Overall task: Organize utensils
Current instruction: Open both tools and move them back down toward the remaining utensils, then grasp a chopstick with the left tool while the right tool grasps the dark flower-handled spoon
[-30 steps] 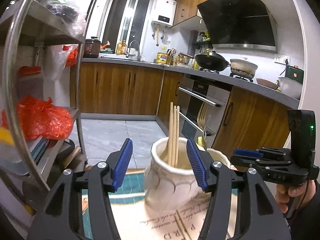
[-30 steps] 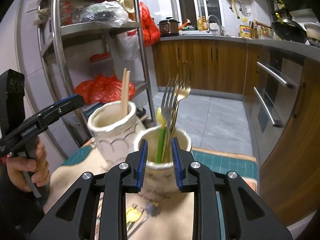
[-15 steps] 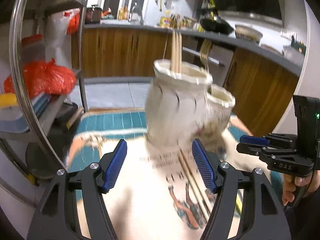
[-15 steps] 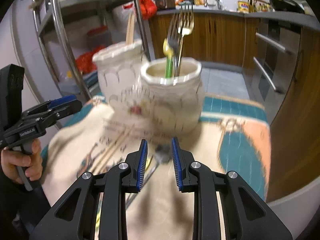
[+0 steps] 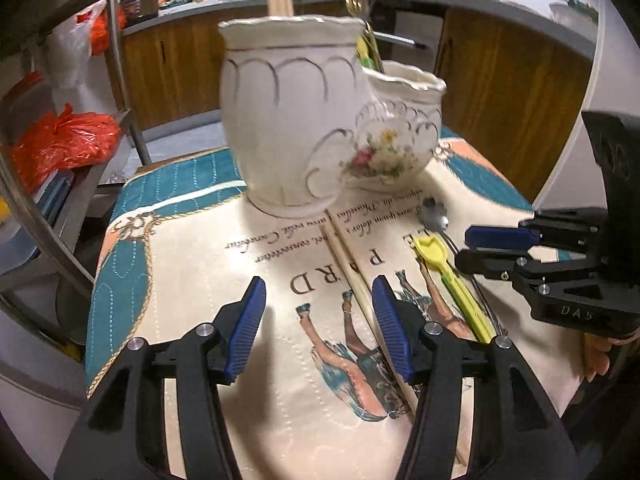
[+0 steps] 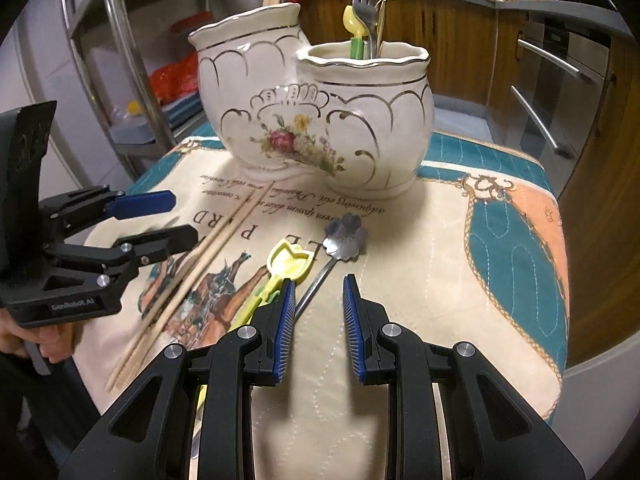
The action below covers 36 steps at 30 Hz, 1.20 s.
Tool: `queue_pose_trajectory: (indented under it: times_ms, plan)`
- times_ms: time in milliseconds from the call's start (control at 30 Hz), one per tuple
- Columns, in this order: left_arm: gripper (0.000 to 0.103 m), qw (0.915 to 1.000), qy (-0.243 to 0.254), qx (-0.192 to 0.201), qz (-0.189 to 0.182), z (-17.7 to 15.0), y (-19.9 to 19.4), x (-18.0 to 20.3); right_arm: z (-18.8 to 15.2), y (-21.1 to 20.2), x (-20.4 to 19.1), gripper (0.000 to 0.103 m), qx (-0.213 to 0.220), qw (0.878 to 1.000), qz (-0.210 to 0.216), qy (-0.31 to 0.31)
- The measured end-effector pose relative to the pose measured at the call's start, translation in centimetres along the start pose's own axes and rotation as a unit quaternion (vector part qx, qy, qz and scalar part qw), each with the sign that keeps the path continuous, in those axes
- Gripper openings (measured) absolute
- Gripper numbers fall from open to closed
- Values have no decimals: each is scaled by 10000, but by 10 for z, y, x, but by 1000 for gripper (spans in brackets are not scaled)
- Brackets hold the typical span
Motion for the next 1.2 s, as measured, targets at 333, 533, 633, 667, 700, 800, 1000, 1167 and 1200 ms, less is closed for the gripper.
queue_pose_trajectory:
  times_ms: [333,533,633,667,700,800,1000,1167,1200]
  plan:
    - [42,9994,228,-262,-23,-2,9,8,-1,4,-6,18,-94,9997,1,-207]
    - [8,9987,283,-411,33,-6,7,0,-12,-1,0,11,-411,9978,127,-506]
    - [7,9979,321,-559,79,-12,4,-12,-18,-4,6,9,-724,9948,106,-704]
    - [7,9976,349,-600,83,-13,4,-15,-20,-5,10,8,-852,9935,69,-758]
    - [7,9970,383,-666,72,-14,4,-17,-21,-5,12,8,-950,9922,32,-800]
    - [6,9945,472,-927,77,-19,2,-25,-26,-7,20,8,-1350,9864,-40,-941]
    - [6,9834,672,-1680,-170,-21,3,-31,-27,-3,24,8,-2218,9698,-27,-1016]
    - [6,9674,700,-2388,-460,-18,7,-33,-27,3,19,9,-2726,9561,-190,-1055]
    - [6,9643,709,-2504,-490,-17,8,-34,-27,5,18,9,-2858,9519,-245,-1074]
Point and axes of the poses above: each gripper's, at about its wrist camera, not at the fingertips, and y roughly the way its jaws point, x to its right, z to its top, the point moved 10 cm from there along y, roughly the way its jaws point, and after that the axes turned 14 degrees about -x, right-handed, at the moved point
